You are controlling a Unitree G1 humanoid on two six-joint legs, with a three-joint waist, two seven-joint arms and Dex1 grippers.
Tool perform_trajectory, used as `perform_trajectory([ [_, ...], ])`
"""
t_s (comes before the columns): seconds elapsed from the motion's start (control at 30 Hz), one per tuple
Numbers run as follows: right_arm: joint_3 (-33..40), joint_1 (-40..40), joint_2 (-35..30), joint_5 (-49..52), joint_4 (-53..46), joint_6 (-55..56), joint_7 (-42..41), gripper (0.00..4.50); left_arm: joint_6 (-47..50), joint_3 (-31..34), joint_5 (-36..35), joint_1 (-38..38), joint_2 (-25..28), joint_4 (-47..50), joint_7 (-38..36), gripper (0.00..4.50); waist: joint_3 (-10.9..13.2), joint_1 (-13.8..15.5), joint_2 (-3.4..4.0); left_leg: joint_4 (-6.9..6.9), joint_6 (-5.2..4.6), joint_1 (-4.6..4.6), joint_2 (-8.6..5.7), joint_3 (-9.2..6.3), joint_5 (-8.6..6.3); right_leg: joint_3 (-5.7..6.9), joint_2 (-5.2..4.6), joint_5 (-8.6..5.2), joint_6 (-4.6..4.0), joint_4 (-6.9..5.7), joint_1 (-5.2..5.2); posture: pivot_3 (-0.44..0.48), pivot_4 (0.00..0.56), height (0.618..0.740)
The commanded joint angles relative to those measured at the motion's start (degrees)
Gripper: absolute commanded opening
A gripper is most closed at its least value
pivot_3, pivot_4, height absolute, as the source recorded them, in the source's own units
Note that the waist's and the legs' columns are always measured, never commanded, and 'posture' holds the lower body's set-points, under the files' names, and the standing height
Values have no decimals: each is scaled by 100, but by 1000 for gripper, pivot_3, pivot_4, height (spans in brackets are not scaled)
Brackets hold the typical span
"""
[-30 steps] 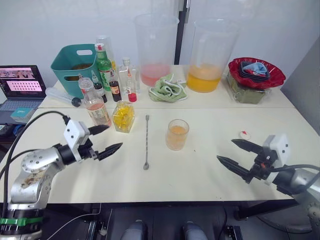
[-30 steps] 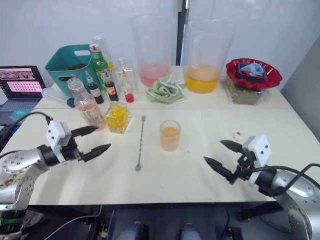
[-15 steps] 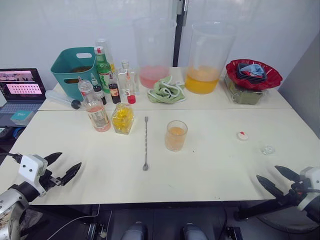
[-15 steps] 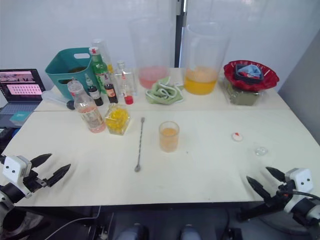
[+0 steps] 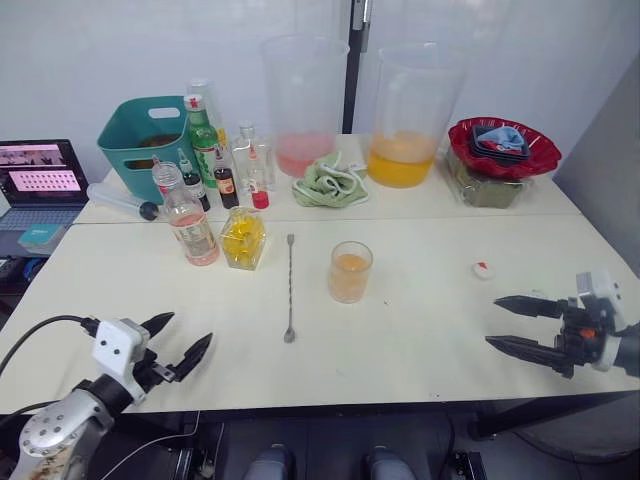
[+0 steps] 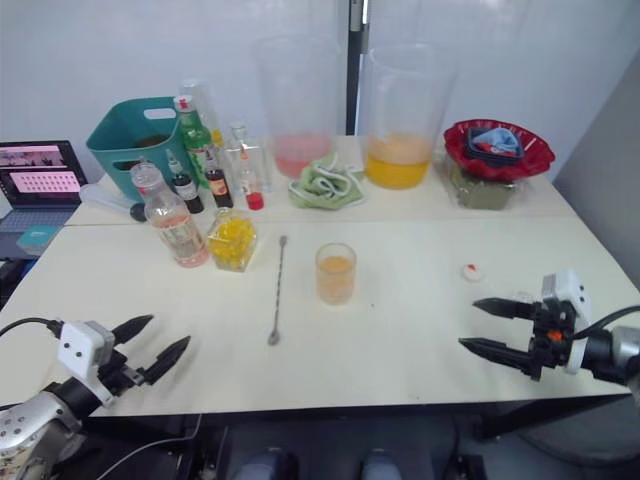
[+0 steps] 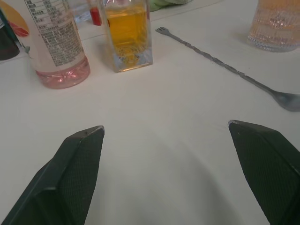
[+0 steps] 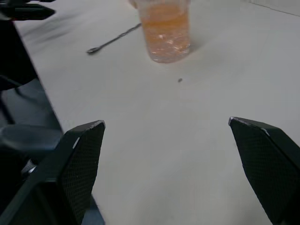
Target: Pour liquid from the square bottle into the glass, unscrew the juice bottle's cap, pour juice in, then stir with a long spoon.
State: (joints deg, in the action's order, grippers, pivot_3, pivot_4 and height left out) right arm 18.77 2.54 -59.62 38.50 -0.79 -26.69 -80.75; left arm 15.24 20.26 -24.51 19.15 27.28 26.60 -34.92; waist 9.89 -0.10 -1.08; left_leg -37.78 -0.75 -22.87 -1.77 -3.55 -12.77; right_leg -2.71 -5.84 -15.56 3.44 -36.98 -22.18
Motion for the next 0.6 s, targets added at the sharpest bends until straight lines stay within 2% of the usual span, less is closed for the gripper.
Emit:
perform_trajectory([
  [0.03,-297,470,-278,181,7,-297,-629,4500,618,-611,220,121,-305,887,776,4472,0,28,0,-1,-1,-1,-4,2,0,-1,-3,0,0,0,-1,0,150,740],
  [0.2,-544,1122,-230,243,-140,-487,-728,4500,1261,-1587,732,111,-698,1345,1550,4472,0,63,0,-2,-1,-2,-7,5,0,-1,0,-1,2,2,-1,0,150,740],
  [0.43,-592,1230,-240,242,-459,-765,-612,4500,1718,-2153,983,-351,-1048,1390,2080,4472,0,93,-1,-6,-1,-7,-13,12,0,0,-1,-2,5,2,-1,0,150,740],
  [0.6,-419,1031,-205,342,-970,-1089,-161,4500,1993,-2614,1121,-1458,-1369,777,2276,4472,0,146,-1,-8,3,-12,-20,23,3,7,-1,-2,5,-1,-2,0,150,740],
])
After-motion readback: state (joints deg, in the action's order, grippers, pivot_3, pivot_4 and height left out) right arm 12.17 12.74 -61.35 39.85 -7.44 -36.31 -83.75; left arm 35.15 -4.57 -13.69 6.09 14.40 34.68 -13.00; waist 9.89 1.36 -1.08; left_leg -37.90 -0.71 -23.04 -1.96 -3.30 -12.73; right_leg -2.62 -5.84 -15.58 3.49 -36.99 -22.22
